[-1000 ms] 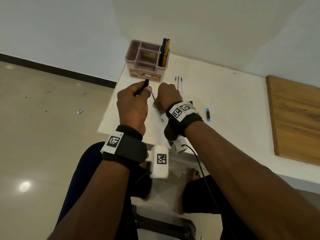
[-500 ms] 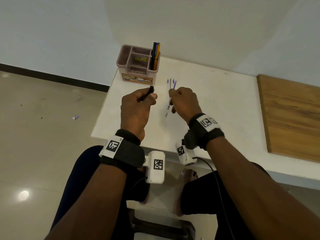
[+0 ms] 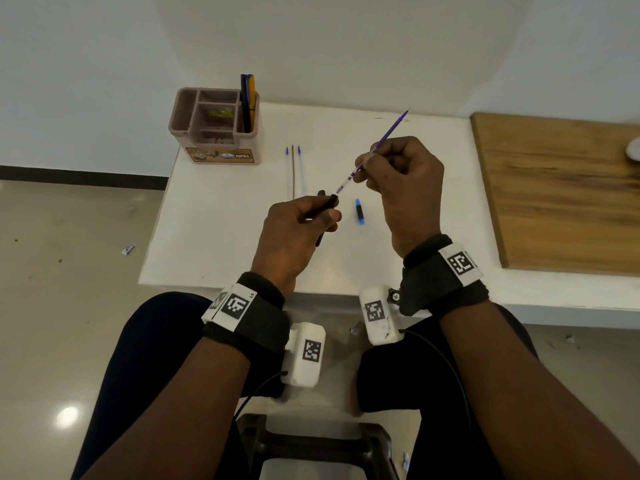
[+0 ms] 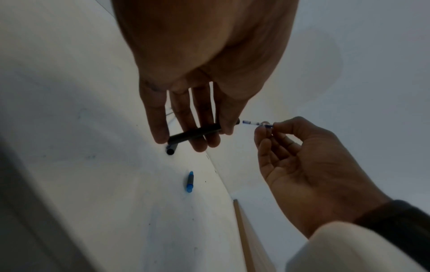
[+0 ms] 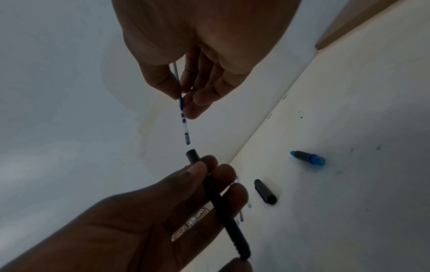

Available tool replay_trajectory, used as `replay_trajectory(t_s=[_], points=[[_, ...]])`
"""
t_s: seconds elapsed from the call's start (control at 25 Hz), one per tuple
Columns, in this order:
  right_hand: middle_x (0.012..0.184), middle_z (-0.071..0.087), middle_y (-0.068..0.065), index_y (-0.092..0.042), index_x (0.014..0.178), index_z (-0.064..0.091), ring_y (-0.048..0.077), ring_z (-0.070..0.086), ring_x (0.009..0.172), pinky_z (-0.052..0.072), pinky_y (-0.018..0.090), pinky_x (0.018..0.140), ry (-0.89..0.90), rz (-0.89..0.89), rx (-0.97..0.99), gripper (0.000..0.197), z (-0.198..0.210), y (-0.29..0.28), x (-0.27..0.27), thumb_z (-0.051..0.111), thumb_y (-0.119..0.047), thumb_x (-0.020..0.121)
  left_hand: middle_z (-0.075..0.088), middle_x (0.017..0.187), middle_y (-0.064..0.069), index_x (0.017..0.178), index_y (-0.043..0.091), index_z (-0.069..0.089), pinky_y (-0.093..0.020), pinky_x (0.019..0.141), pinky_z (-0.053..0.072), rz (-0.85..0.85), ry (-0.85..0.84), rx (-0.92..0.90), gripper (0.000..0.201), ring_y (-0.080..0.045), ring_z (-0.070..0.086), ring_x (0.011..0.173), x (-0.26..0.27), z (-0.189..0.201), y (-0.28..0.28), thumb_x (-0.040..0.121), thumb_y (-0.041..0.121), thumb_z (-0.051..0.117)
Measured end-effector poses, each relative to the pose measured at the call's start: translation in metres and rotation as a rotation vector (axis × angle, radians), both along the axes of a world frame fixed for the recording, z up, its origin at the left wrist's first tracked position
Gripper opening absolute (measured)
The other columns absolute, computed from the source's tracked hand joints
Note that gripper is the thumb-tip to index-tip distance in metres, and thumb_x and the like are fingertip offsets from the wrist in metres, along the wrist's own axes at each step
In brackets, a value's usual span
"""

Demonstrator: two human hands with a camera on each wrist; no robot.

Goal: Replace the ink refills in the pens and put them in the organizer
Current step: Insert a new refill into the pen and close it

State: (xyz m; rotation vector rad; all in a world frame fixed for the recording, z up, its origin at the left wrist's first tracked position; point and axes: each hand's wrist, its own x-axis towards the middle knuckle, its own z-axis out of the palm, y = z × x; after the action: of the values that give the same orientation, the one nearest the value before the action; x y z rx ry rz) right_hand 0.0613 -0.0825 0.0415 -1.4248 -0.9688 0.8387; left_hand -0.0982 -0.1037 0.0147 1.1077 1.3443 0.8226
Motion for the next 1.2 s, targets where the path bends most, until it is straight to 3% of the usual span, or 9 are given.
replay_trajectory(t_s=[0.16,0.4,0.48,0.64,0.8,1.0,1.2], points=[[0.087,0.079,0.012,-0.004,0.096,0.065,0.024,0.078,0.076,0.064,0.039,0.079,-0.038,0.013,0.002,0.013,-0.008,-0.005,0.006,0.069,-0.012,0.087,0.079,0.112,0.0,0.128,0.021,0.073,-0.023,0.078,0.053,-0.024,0.011,0.006,0.029,-0.012,0.075,0.1,0.011,0.001,-0.001,0.099,0.024,0.068],[0.082,0.074,0.006,-0.008,0.087,0.066,0.022,0.072,0.076,0.061,0.035,0.073,-0.187,0.135,-0.074,0.005,-0.016,-0.006,0.005,0.068,-0.012,0.085,0.08,0.109,0.0,0.128,0.021,0.073,-0.023,0.076,0.054,-0.029,0.003,0.034,0.029,-0.012,0.076,0.099,0.015,0.004,0.0,0.099,0.024,0.068],[0.08,0.069,0.012,-0.005,0.084,0.064,0.026,0.064,0.072,0.057,0.039,0.071,-0.192,0.194,-0.114,0.01,-0.018,-0.008,0.001,0.067,-0.014,0.084,0.08,0.108,0.0,0.126,0.022,0.073,-0.02,0.074,0.055,-0.029,0.003,0.052,0.027,-0.011,0.076,0.098,0.013,0.004,0.0,0.099,0.025,0.068],[0.081,0.064,0.021,-0.002,0.076,0.059,0.018,0.056,0.069,0.048,0.038,0.064,-0.13,0.222,-0.169,0.014,-0.02,-0.008,-0.005,0.067,-0.012,0.081,0.08,0.108,0.003,0.125,0.021,0.075,-0.023,0.082,0.054,-0.03,0.017,0.061,0.028,-0.007,0.077,0.093,0.01,0.0,0.002,0.098,0.025,0.071],[0.085,0.07,0.007,-0.014,0.082,0.063,0.015,0.064,0.075,0.049,0.03,0.066,-0.164,0.266,-0.18,0.008,-0.022,-0.009,-0.008,0.068,-0.017,0.088,0.08,0.108,0.004,0.124,0.022,0.076,-0.022,0.077,0.052,-0.02,0.007,0.058,0.027,-0.008,0.076,0.094,0.006,0.0,0.003,0.098,0.027,0.07],[0.083,0.073,0.001,-0.012,0.093,0.069,0.01,0.066,0.071,0.051,0.023,0.064,-0.173,0.213,-0.126,0.015,-0.018,-0.009,-0.009,0.066,-0.025,0.1,0.079,0.114,0.002,0.129,0.022,0.074,-0.022,0.077,0.052,-0.012,-0.005,0.055,0.03,-0.011,0.076,0.099,0.002,0.002,0.004,0.099,0.024,0.069],[0.081,0.073,-0.001,-0.013,0.089,0.073,0.022,0.07,0.077,0.057,0.036,0.071,-0.276,0.188,-0.089,0.012,-0.022,-0.008,-0.012,0.069,-0.022,0.095,0.08,0.108,0.004,0.127,0.022,0.075,-0.021,0.076,0.052,0.018,-0.024,0.045,0.029,-0.008,0.076,0.095,-0.003,0.001,0.005,0.098,0.023,0.071]])
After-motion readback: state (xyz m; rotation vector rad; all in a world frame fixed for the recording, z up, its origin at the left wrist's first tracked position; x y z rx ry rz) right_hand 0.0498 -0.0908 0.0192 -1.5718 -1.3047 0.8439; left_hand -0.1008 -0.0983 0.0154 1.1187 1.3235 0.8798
